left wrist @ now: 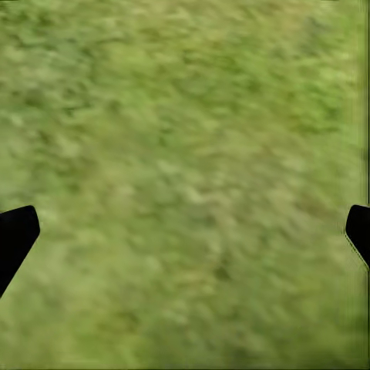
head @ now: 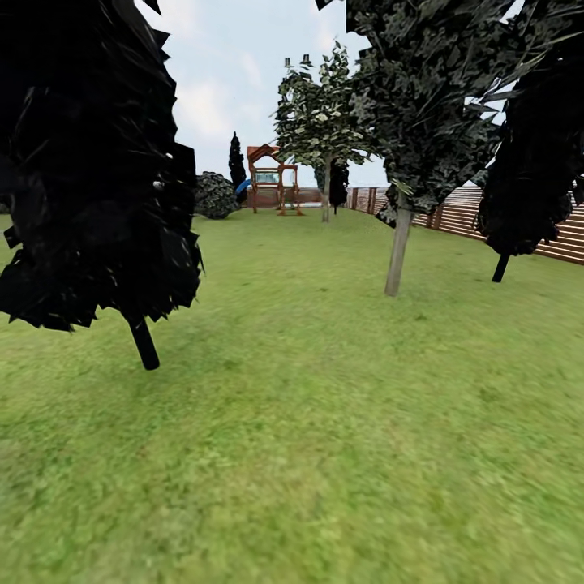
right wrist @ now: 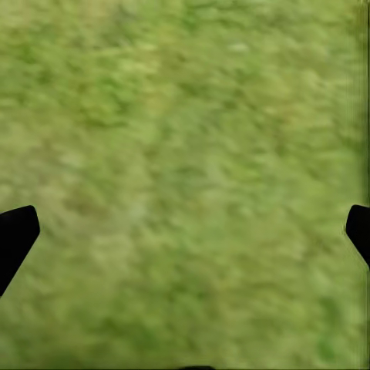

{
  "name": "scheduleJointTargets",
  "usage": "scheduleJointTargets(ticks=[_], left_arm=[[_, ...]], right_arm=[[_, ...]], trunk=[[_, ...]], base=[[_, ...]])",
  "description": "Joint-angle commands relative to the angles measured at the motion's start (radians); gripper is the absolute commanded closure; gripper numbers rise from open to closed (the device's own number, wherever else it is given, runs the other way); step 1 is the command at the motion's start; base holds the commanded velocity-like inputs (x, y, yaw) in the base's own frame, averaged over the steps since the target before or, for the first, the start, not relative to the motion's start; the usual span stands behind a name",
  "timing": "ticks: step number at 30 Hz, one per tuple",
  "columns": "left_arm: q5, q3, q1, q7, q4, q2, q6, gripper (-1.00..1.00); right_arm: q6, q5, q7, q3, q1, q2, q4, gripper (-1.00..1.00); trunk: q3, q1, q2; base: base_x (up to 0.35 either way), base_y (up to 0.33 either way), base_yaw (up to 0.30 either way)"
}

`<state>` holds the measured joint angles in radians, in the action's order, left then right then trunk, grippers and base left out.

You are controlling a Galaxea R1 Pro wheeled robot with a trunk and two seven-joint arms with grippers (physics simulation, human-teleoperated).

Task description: Take the three Easter eggs out of the wicker basket on the lawn in the garden, then place them on the lawn next to a single tree (choose any tree) so that all three eggs are next to the same tree and none are left in the basket.

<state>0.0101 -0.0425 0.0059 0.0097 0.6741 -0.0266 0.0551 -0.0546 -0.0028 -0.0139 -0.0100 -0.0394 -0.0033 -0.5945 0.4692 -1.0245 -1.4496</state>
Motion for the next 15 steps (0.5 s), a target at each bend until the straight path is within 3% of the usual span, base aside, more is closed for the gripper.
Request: scheduleJointTargets(ticks=[1,15], left_arm=[[0.001,-0.001,0.000,0.001,0.000,0.000,0.001,-1.00],[-0.003,0.001,0.000,0.003,-0.016,-0.005,0.003,-1.00]], right_arm=[[-0.004,0.000,-0.001,0.001,0.000,0.000,0.001,-1.00],[-0.007,0.000,0.000,0.001,0.000,0.004,-0.001,-1.00]], trunk=[[0.001,0.000,0.000],[0.001,0.000,0.000]], base=[[0.268,-0.237,0.000],[0.289,-0.202,0.000]])
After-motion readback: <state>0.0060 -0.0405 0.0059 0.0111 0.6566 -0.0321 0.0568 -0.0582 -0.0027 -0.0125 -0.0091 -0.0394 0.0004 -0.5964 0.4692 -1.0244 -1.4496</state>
